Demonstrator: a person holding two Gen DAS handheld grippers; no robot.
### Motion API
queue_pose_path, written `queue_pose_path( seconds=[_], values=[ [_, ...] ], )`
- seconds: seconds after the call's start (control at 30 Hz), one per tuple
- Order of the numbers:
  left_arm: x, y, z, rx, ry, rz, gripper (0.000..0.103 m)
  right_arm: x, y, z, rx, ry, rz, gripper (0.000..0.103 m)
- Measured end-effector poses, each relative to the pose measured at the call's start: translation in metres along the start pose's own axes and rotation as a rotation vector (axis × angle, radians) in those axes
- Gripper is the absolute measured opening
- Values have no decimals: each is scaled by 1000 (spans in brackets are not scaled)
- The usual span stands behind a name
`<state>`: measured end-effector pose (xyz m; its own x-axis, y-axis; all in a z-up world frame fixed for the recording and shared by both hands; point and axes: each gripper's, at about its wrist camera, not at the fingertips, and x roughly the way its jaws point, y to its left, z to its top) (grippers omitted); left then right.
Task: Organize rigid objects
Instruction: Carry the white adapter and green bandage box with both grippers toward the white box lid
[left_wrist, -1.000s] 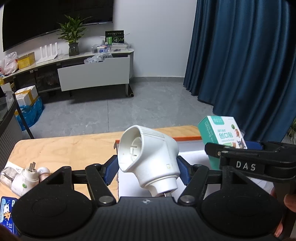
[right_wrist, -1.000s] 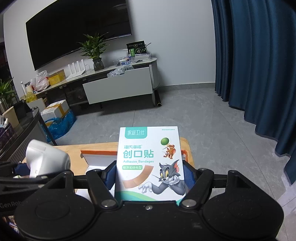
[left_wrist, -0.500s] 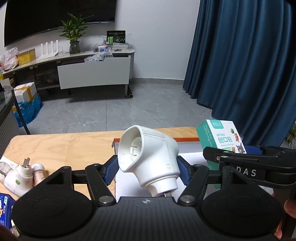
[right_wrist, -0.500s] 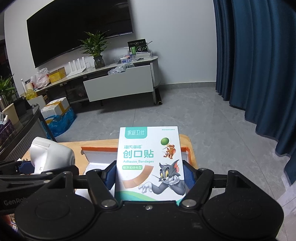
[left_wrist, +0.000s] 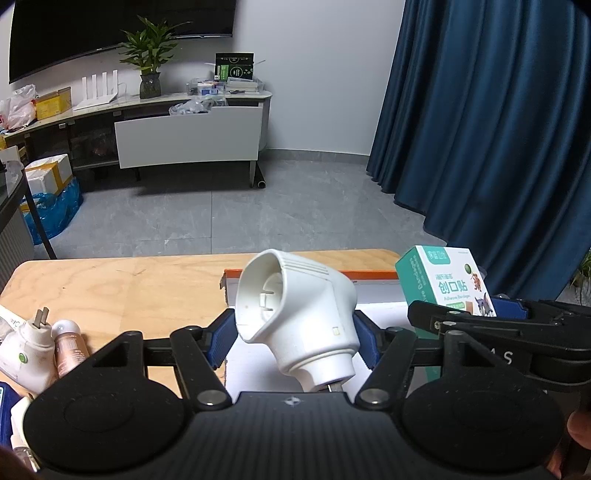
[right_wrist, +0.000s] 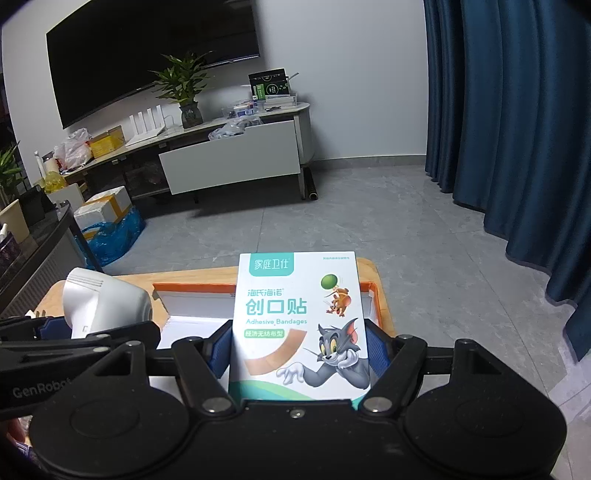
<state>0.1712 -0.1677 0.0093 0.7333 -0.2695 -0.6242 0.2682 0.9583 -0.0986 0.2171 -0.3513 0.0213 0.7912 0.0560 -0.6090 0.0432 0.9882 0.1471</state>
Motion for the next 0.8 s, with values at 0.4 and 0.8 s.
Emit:
queue_pose_path(
  seconds=[0.4, 0.8],
  values=[
    [3, 2, 0, -2, 1, 3, 67, 5, 5, -4, -10, 4, -15, 84],
    [7, 3, 0, -8, 8, 10, 67, 6, 6, -8, -12, 7, -20, 84]
  ],
)
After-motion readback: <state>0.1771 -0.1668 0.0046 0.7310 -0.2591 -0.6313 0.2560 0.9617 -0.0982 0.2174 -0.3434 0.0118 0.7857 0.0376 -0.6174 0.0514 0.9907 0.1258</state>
